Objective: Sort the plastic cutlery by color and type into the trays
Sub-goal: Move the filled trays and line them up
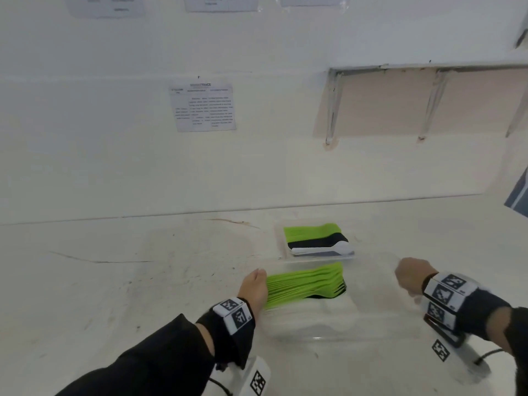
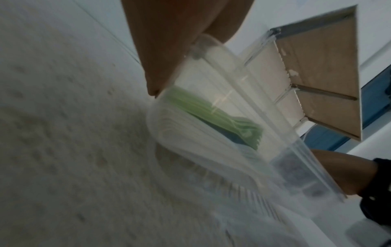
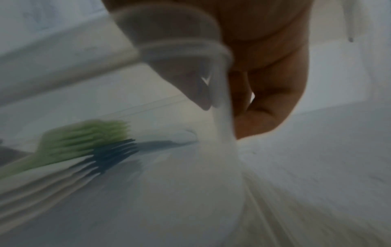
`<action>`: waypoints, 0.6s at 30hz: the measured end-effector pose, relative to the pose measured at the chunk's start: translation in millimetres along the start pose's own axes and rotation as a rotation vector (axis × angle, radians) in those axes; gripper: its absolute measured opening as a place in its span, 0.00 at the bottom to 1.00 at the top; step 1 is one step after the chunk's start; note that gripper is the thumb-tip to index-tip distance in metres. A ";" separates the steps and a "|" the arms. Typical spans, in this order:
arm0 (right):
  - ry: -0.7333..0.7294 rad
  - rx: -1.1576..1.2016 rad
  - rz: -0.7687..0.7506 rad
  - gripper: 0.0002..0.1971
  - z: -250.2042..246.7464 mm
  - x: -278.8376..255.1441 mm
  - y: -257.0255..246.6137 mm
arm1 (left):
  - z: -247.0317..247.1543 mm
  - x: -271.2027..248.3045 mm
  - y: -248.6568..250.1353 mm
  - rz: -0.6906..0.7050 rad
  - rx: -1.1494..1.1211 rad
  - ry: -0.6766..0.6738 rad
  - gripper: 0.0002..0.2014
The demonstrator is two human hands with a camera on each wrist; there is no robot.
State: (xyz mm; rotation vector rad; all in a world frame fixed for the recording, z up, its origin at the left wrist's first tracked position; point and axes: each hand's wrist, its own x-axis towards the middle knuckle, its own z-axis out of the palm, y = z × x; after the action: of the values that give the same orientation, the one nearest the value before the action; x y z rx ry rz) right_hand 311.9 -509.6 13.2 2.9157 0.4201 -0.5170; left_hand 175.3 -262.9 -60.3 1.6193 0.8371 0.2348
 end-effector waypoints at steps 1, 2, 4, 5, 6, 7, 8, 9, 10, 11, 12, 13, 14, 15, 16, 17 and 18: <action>0.012 0.028 0.002 0.13 -6.1 -3.8 -7.0 | -12.3 0.4 4.2 0.010 -0.006 0.004 0.19; 0.026 0.062 0.006 0.11 -10.7 -6.0 -15.5 | -27.7 1.0 8.2 0.014 -0.011 0.007 0.18; 0.056 0.187 -0.016 0.05 -16.1 -12.8 -38.8 | -62.2 6.1 10.4 0.016 -0.013 0.016 0.14; 0.068 0.259 -0.051 0.05 -16.9 -16.6 -54.5 | -82.2 8.5 9.7 0.020 -0.005 0.029 0.12; 0.084 0.332 -0.104 0.06 -16.4 -18.7 -70.9 | -101.3 11.1 6.9 0.017 0.003 0.049 0.10; 0.096 0.387 -0.151 0.06 -15.4 -20.5 -88.0 | -121.3 12.5 4.7 0.004 0.013 0.075 0.08; 0.098 0.408 -0.189 0.06 -14.0 -21.9 -105.6 | -141.5 13.6 1.5 -0.010 0.024 0.103 0.08; 0.093 0.410 -0.222 0.08 -12.9 -25.3 -123.9 | -161.9 13.8 -3.1 -0.019 0.061 0.127 0.09; 0.079 0.402 -0.252 0.10 -11.6 -28.5 -141.4 | -181.2 14.3 -8.4 -0.027 0.119 0.143 0.10; 0.058 0.385 -0.276 0.13 -11.1 -31.7 -158.8 | -199.6 15.2 -13.3 -0.033 0.171 0.146 0.10; 0.042 0.367 -0.299 0.14 -10.7 -35.1 -175.5 | -217.0 18.4 -19.6 -0.042 0.195 0.149 0.08; 0.029 0.331 -0.315 0.15 -10.9 -40.1 -191.5 | -233.2 17.9 -23.5 -0.060 0.185 0.140 0.07; 0.026 0.295 -0.327 0.15 -10.7 -44.3 -206.3 | -248.4 19.9 -29.0 -0.068 0.174 0.143 0.06; 0.031 0.276 -0.333 0.15 -9.4 -47.4 -219.9 | -262.7 22.7 -34.1 -0.078 0.190 0.155 0.06; 0.037 0.270 -0.331 0.16 -7.2 -49.1 -232.3 | -274.5 24.3 -37.5 -0.086 0.214 0.165 0.06; 0.028 0.268 -0.324 0.18 -5.1 -51.9 -243.7 | -285.1 25.9 -40.8 -0.092 0.249 0.162 0.06; 0.021 0.267 -0.321 0.18 -3.2 -54.2 -254.2 | -294.9 28.2 -44.8 -0.092 0.284 0.160 0.07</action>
State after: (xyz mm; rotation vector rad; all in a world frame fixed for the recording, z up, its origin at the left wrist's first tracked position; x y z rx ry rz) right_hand 188.2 -281.0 10.6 3.1234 0.8964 -0.6280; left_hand 6.8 -16.1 -38.2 1.8371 1.1046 0.1879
